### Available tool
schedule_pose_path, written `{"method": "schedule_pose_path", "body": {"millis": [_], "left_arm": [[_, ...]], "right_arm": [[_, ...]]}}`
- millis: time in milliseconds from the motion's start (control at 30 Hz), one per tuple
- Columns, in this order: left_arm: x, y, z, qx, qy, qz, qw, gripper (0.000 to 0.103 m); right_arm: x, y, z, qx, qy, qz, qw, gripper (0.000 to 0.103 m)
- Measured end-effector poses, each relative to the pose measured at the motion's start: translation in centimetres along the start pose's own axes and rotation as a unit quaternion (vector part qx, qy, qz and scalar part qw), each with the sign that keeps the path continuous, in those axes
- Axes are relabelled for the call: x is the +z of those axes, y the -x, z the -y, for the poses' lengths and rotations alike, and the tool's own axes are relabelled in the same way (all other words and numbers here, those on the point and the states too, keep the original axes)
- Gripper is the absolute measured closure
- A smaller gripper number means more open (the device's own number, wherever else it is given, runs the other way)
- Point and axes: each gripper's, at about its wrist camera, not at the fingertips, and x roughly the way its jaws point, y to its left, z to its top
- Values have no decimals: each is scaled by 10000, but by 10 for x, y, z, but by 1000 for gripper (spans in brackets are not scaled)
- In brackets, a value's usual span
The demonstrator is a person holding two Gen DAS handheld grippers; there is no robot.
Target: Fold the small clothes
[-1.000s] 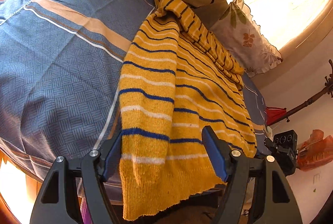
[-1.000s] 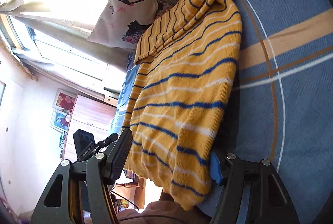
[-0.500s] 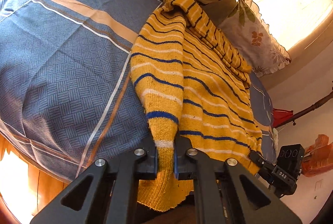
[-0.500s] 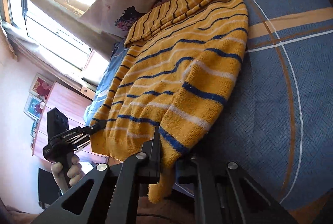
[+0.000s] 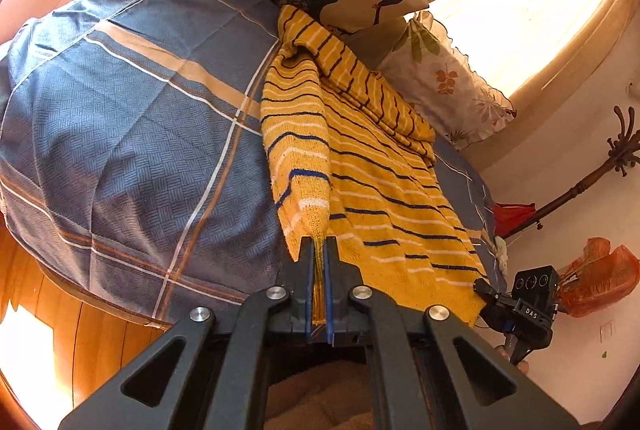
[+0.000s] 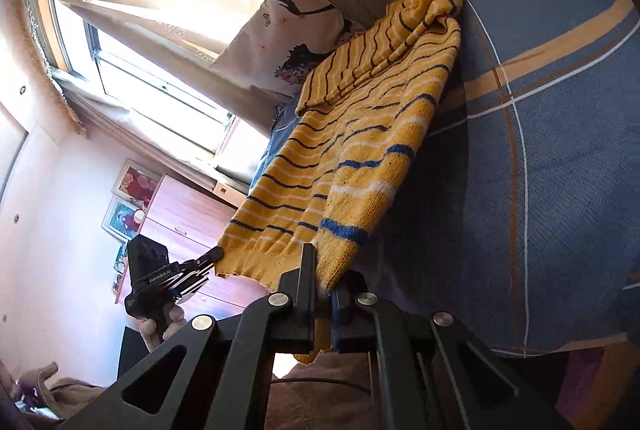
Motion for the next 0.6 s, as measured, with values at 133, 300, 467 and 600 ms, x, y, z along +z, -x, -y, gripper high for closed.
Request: {"method": "schedule_pose_path", "body": {"millis": [133,300,467,600], "left_arm": [[3,-10,-11,23,129,-5,9999,99],[10,-12,-15,38,100,41,9999,99],[46,-9,-2,-54,-3,350,9994,99],[91,-18,26,17,-313,615,9976,99]], "right_arm": [[9,-12,7,-103,-126,-41,9999,96],[23,-16,3,-107,-73,-41,9999,96],[52,-16,-13,18,127,74,9999,96],[96,-26,-32,-41,410,164,9990,96]]}}
